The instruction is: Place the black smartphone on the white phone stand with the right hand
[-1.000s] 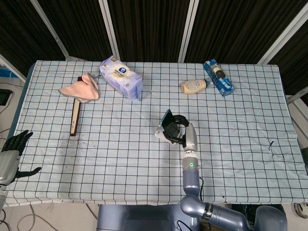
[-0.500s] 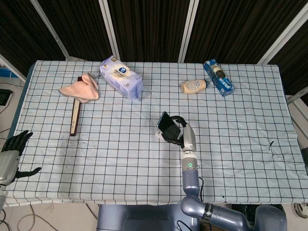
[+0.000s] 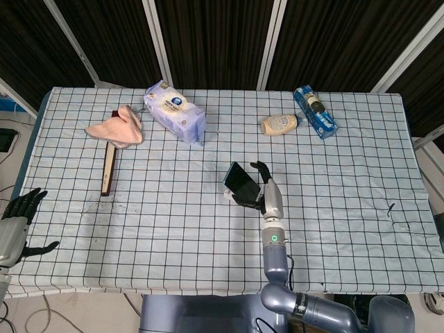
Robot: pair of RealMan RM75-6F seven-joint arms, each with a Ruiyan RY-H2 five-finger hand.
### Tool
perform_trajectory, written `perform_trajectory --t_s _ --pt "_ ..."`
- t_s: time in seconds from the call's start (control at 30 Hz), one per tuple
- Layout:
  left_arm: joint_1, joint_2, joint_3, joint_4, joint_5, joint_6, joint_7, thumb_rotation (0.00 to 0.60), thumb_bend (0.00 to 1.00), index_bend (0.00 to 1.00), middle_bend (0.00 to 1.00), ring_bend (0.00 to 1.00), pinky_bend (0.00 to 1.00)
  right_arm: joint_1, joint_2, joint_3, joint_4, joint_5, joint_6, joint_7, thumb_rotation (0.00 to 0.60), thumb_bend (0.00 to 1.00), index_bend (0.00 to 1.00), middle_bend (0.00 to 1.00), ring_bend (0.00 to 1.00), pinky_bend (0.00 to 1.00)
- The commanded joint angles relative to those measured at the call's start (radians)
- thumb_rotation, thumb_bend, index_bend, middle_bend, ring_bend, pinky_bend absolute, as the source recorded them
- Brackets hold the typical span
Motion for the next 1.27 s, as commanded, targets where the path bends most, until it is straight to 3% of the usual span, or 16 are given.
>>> perform_trajectory --t_s 0.03,0.17,0.4,0.63,0.8,1.07,1.27 --pt "0.0 0.0 0.0 0.0 0.0 0.0 0.0 0.6 0.0 0.0 0.0 0.0 0.0 -0.002 0.005 -0.002 -0.007 0.005 -0.002 -0.009 0.6 0.07 0.15 0.07 0.11 0.14" --pt "0.0 0.0 0.0 0.001 0.0 0.001 0.001 0.6 0.0 0.0 0.0 0.0 0.0 -0.007 0.02 -0.011 -0.026 0.009 -0.005 -0.03 0.6 0.02 0.02 0.01 0.05 0.14" --pt "0.001 -0.002 0.002 0.001 0.007 0.006 0.006 0.6 0.0 0.0 0.0 0.0 0.0 -0.051 0.113 -0.065 -0.139 0.002 0.002 -0.099 0.6 0.01 0.0 0.0 0.0 0.14" --pt "0.004 -0.005 0.003 0.001 0.014 0.015 0.016 0.6 0.0 0.0 0.0 0.0 0.0 -0.156 0.331 -0.173 -0.318 -0.052 0.023 -0.174 0.6 0.01 0.0 0.0 0.0 0.14" --pt "0.006 -0.01 0.002 0.009 0.017 0.025 0.032 0.6 0.0 0.0 0.0 0.0 0.0 -0.234 0.535 -0.28 -0.4 -0.174 0.047 -0.228 0.6 0.01 0.0 0.0 0.0 0.14" --pt "0.015 -0.023 0.001 0.019 0.017 0.05 0.079 0.6 0.0 0.0 0.0 0.0 0.0 -0.361 0.785 -0.448 -0.375 -0.437 0.145 -0.209 0.6 0.01 0.0 0.0 0.0 0.14" --pt "0.023 -0.035 -0.002 0.027 0.011 0.067 0.107 0.6 0.0 0.0 0.0 0.0 0.0 -0.433 0.842 -0.525 -0.238 -0.595 0.244 -0.169 0.6 0.01 0.0 0.0 0.0 0.14"
